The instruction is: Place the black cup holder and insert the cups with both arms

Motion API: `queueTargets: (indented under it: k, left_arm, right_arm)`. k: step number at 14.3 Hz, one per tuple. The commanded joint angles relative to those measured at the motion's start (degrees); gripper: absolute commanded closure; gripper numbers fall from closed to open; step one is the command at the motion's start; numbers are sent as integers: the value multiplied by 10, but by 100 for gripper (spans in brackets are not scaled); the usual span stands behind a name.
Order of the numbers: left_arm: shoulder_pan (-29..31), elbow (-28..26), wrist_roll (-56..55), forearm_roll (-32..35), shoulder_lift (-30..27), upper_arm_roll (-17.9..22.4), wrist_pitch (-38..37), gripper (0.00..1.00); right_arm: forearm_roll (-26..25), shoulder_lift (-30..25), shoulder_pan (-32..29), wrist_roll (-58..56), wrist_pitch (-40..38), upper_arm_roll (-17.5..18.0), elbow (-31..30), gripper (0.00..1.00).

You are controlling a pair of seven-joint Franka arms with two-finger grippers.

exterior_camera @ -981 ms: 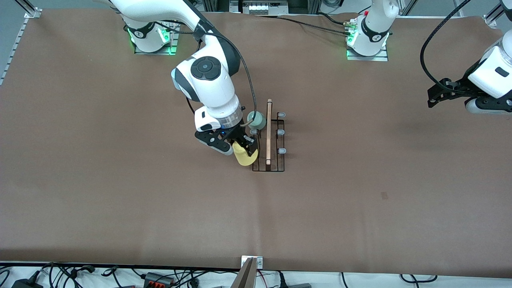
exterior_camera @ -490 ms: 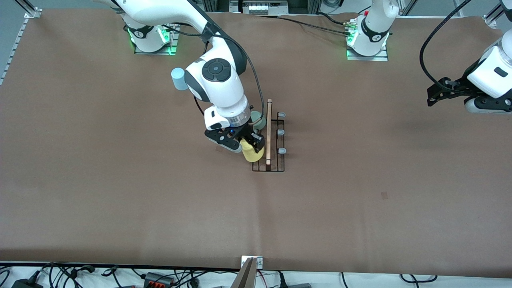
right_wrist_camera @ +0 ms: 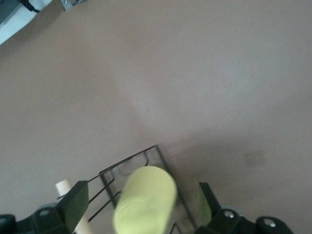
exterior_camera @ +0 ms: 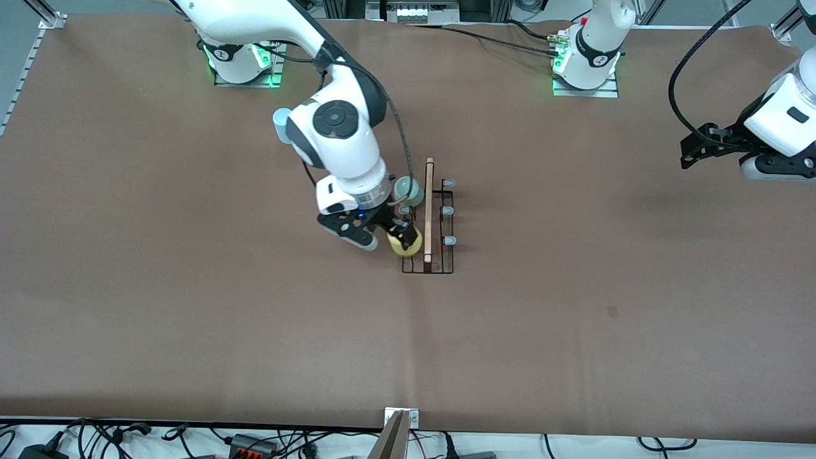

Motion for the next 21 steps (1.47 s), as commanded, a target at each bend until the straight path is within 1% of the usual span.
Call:
queueTargets:
  k: [1,2,3,4,5,7,8,10,12,14,15,16,18,19,21]
  left_arm:
    - [3,13,11,-2,2,-1,-12,0]
    - [3,13,10,-2,2,-1,-12,0]
    - [3,13,11,-2,2,-1,-12,0]
    - [3,13,10,-2,2,-1,-12,0]
    - [3,13,10,-2,2,-1,-12,0]
    - [3,13,11,-2,2,-1,-11,0]
    - [3,13,11,-2,2,-1,-11,0]
    - [3,13,11,-2,2,-1,-11,0]
    - [3,13,11,-2,2,-1,-11,0]
    - [3,13,11,-2,2,-1,-11,0]
    - [3,13,11,-2,2,-1,-11,0]
    - [3,13,11,-2,2,-1,-11,0]
    - [3,13,10,-2,2,-1,-11,0]
    - [3,13,10,-2,2,-1,-11,0]
    - [3,13,10,-2,2,-1,-11,0]
  right_arm:
    - [-1,-80,-60,-85,-73,24,-45,0]
    - [11,-114,-94,-136,-110,30,-61,0]
    - [19,-158,-118,-207,-141,30,-93,0]
    - [20,-200,-149,-292,-176,29,-121,0]
    - [21,-231,-194,-389,-220,30,-128,0]
    - [21,-263,-252,-534,-300,24,-112,0]
    - [21,-274,-277,-589,-323,12,-102,0]
    - [21,-287,-295,-671,-340,-35,-77,0]
    - [20,-289,-296,-712,-375,-75,-44,0]
    - [21,-287,-290,-735,-460,-116,-5,0]
    - [27,-287,-287,-735,-487,-130,3,0]
    - [49,-287,-283,-733,-504,-137,4,0]
    - [89,-285,-286,-732,-542,-138,-1,0]
    - [102,-284,-285,-732,-536,-137,-9,0]
    - [108,-289,-287,-733,-492,-137,-31,0]
